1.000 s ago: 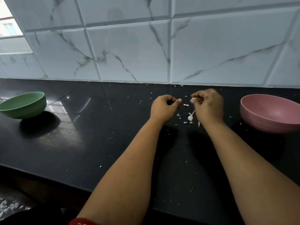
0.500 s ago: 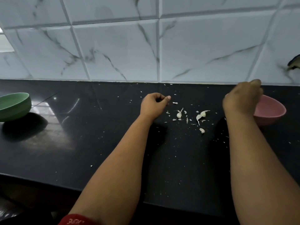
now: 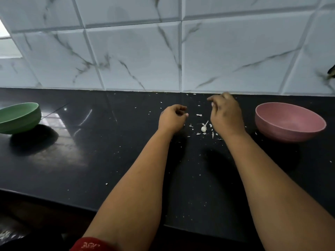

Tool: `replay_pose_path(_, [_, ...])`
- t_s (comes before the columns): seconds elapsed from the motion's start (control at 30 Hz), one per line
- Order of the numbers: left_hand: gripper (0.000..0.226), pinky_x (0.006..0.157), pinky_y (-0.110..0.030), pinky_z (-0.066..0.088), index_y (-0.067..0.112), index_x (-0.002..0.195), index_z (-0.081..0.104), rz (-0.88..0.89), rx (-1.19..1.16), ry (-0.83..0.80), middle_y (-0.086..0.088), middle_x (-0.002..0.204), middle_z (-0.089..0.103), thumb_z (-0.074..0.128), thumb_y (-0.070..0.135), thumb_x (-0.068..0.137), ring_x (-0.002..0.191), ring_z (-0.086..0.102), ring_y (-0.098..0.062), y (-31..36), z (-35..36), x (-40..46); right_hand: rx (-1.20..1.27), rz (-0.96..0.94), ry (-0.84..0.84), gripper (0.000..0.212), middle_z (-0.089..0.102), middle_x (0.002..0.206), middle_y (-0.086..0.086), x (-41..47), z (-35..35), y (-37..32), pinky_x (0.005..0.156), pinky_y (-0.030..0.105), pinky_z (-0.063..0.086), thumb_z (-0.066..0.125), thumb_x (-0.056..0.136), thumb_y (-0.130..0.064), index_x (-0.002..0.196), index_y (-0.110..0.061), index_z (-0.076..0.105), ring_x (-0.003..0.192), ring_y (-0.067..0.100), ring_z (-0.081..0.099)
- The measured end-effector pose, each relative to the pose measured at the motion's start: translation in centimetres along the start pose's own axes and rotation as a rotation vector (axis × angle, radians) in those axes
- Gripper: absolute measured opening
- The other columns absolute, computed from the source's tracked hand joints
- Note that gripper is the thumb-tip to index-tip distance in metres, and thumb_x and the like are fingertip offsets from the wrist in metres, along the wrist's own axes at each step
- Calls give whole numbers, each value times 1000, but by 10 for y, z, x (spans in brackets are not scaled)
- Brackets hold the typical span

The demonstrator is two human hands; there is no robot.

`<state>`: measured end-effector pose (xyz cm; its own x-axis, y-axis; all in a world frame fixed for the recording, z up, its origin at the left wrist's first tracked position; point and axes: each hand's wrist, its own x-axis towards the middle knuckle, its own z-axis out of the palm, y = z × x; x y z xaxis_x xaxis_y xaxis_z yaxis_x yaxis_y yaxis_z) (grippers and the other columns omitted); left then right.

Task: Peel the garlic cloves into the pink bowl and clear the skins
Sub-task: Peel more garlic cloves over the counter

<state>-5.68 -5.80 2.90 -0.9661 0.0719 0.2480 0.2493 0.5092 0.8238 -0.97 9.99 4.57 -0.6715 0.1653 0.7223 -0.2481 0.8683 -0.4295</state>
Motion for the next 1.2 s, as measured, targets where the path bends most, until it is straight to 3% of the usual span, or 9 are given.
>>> replay_pose_path(0.07, [1,68,-22,49,23,84,73,-16,29,-1,11,72,66,72,22,85,66,62,-3,-1,-3,0,20,68,-122,22,66,100,14,-2,4,6,78,30,48,55,90,-5,108,-7,68,91,30,62])
replay_pose_path(0.17, [22,62,-24,52,22,61,66,-33,47,-5,6,68,69,83,27,74,64,65,-7,-4,-3,0,-18,137,-352,18,69,90,6,-2,3,11,79,31,52,73,83,-18,100,-13,72,84,21,64])
replay_pose_path(0.33, [23,64,-20,47,22,64,65,1,99,-44,8,72,67,85,28,70,73,62,-6,-2,2,-1,-127,132,-648,14,68,88,1,-8,12,6,75,26,48,76,81,-22,94,-21,74,84,16,61])
replay_pose_path(0.47, [10,67,-18,44,20,80,71,30,104,-76,8,79,67,80,22,77,74,58,-5,-3,7,-1,-83,137,-602,18,67,94,5,-9,19,9,76,28,50,61,88,-7,97,-19,71,84,20,62])
replay_pose_path(0.63, [36,86,-27,53,15,118,65,14,-65,-170,3,96,70,74,25,85,88,65,-11,-1,14,-3,34,122,-404,19,58,106,12,-7,25,9,74,26,39,53,93,-8,107,-11,66,96,26,56])
replay_pose_path(0.83, [18,82,-30,59,9,101,72,-65,-347,-222,-6,85,73,74,18,86,81,71,-16,-1,15,-6,141,148,-328,16,61,100,10,-9,31,5,68,23,38,51,93,-6,102,-9,65,84,19,55])
replay_pose_path(0.93, [15,74,-24,59,1,93,72,-87,-389,-169,-7,77,72,75,14,85,65,69,-9,0,12,-5,231,170,-204,12,64,94,9,-10,33,4,61,3,38,61,88,-3,97,-9,65,75,14,60])
replay_pose_path(1.0, [9,66,-20,58,1,88,70,-102,-415,-137,-4,71,69,72,9,86,55,65,-5,2,11,-4,259,189,-149,6,65,93,6,-10,34,1,59,0,37,68,84,-5,89,-8,67,68,2,55])
replay_pose_path(1.2, [13,63,-20,51,9,81,68,-95,-384,-173,-2,71,68,69,19,90,56,60,-5,0,11,-1,670,487,-148,5,69,80,-1,-9,34,2,67,18,53,71,86,-11,91,-13,70,69,5,65])
